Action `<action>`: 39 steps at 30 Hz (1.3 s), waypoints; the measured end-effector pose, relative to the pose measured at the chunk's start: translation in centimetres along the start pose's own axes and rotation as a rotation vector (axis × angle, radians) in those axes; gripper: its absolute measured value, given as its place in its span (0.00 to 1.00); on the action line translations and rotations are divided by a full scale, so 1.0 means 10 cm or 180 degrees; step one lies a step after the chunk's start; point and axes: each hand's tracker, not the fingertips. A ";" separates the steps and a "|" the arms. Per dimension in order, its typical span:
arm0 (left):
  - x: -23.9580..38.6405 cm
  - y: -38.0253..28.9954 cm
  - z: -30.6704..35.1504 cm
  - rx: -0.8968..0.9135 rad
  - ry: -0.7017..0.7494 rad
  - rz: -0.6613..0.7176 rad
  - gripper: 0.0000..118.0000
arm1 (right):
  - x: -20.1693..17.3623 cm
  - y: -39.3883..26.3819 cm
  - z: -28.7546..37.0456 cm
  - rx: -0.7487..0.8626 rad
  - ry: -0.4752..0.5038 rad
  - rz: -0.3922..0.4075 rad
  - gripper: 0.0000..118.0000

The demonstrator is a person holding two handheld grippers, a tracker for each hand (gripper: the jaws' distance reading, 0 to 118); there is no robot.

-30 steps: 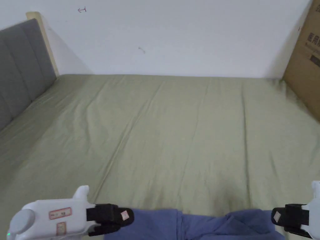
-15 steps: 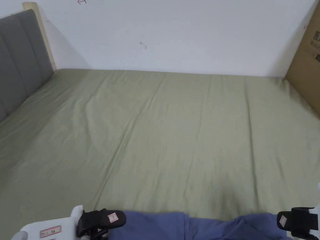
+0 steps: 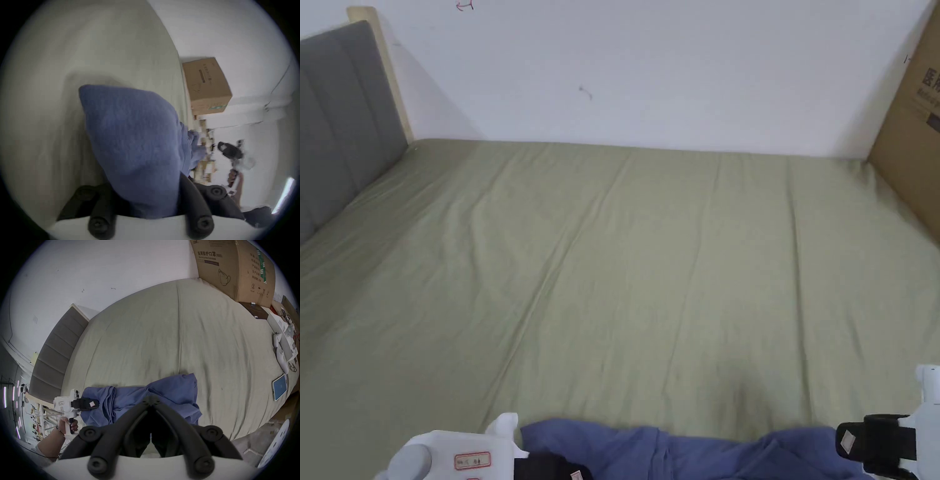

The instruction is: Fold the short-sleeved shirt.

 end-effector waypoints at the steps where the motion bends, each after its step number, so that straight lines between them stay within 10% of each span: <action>1: 0.11 0.02 -0.01 -0.0008 0.0204 -0.0180 0.07 | 0.02 0.00 0.01 0.0010 0.0013 0.0001 0.00; 10: 0.87 -0.03 0.75 0.0469 0.2756 -0.1581 0.07 | 0.09 -0.06 0.04 0.0100 0.0181 -0.0026 0.00; 25: 1.53 0.01 -0.97 -0.0410 0.1173 -0.0885 0.08 | 0.27 -0.19 0.25 0.0173 0.0229 -0.0120 0.00; 27: 1.48 0.03 -1.11 -0.0404 0.0926 -0.0657 0.23 | 0.34 -0.18 0.23 0.0173 0.0201 -0.0135 0.00; 29: 1.41 0.04 -1.14 -0.0377 0.0512 -0.0284 0.70 | 0.39 -0.18 0.21 0.0166 0.0186 -0.0164 0.00; 31: 1.42 0.03 -1.12 -0.0339 -0.0033 0.0011 0.97 | 0.43 -0.18 0.18 0.0153 0.0182 -0.0187 0.00; 39: 1.70 0.15 -0.52 0.0157 0.0534 -0.0998 0.87 | 0.47 -0.10 0.09 0.0167 0.0212 -0.0199 0.00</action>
